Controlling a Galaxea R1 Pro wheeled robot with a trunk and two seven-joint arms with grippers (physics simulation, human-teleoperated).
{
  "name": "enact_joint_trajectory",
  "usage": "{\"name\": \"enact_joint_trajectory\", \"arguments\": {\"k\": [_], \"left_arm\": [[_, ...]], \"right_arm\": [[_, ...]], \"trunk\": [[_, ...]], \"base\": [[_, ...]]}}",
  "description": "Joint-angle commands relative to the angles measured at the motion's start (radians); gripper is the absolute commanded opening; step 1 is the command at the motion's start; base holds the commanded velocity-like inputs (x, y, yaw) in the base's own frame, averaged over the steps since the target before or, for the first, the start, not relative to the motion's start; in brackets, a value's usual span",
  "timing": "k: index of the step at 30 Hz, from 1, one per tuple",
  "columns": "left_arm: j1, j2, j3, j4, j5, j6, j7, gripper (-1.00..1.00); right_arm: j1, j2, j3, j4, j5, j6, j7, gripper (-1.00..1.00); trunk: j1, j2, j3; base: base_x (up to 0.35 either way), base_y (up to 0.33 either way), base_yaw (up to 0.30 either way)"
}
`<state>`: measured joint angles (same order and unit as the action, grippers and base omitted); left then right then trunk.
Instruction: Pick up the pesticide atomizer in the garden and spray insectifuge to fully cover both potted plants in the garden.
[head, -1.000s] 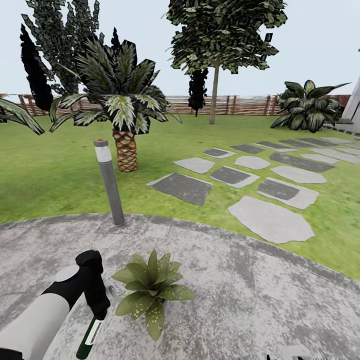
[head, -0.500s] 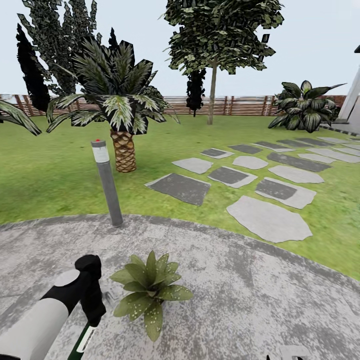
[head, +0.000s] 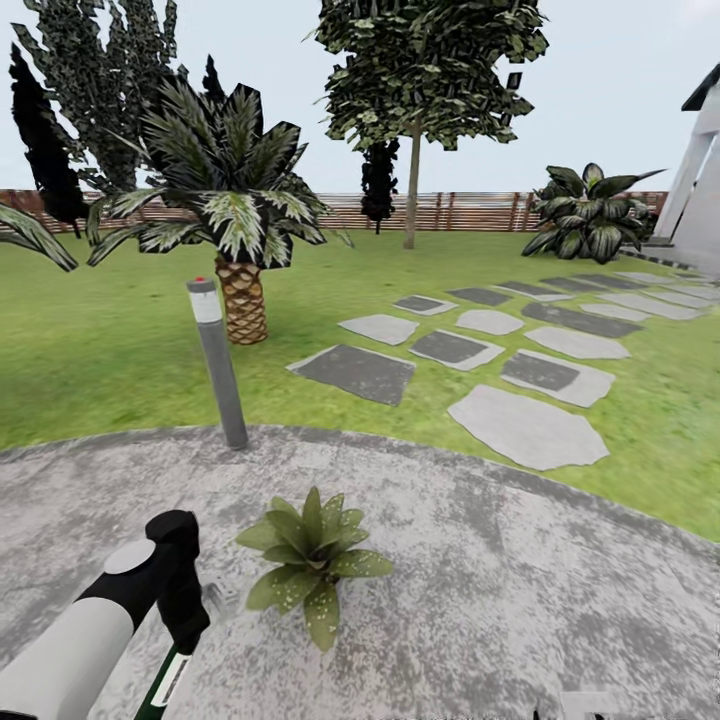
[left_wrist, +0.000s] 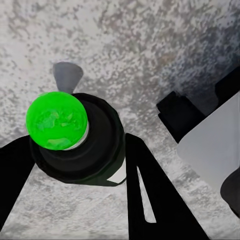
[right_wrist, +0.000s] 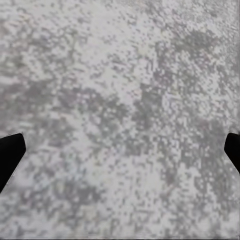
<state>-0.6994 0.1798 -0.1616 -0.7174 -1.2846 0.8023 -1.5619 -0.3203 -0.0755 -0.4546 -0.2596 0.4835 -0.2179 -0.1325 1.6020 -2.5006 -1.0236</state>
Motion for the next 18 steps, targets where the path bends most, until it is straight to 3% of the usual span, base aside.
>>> {"name": "enact_joint_trajectory", "arguments": {"k": [1,5,10,18], "left_arm": [[0.0,0.0,-0.004,-0.002,-0.006,0.011,-0.009,-1.0],[-0.002,-0.009,-0.006,-0.005,-0.006,0.011,-0.009,-1.0],[-0.018,-0.002,-0.006,-0.005,-0.006,0.011,-0.009,-1.0],[-0.175,-0.014,-0.008,0.001,-0.005,0.014,-0.009,-1.0]], "right_arm": [[-0.001,0.0,-0.007,0.001,0.01,-0.005,-0.002,1.0],[-0.001,0.0,-0.007,0.001,0.01,-0.005,-0.002,1.0],[-0.001,0.0,-0.007,0.001,0.01,-0.005,-0.002,1.0],[-0.001,-0.001,-0.006,0.002,0.012,-0.005,-0.002,1.0]], "trunk": [[0.0,0.0,-0.001],[0.0,0.0,0.001],[0.0,0.0,0.001],[0.0,0.0,0.001]], "base": [[-0.01,0.304,-0.248],[0.053,0.264,-0.247],[0.013,0.037,-0.056],[0.0,0.001,-0.001]]}}
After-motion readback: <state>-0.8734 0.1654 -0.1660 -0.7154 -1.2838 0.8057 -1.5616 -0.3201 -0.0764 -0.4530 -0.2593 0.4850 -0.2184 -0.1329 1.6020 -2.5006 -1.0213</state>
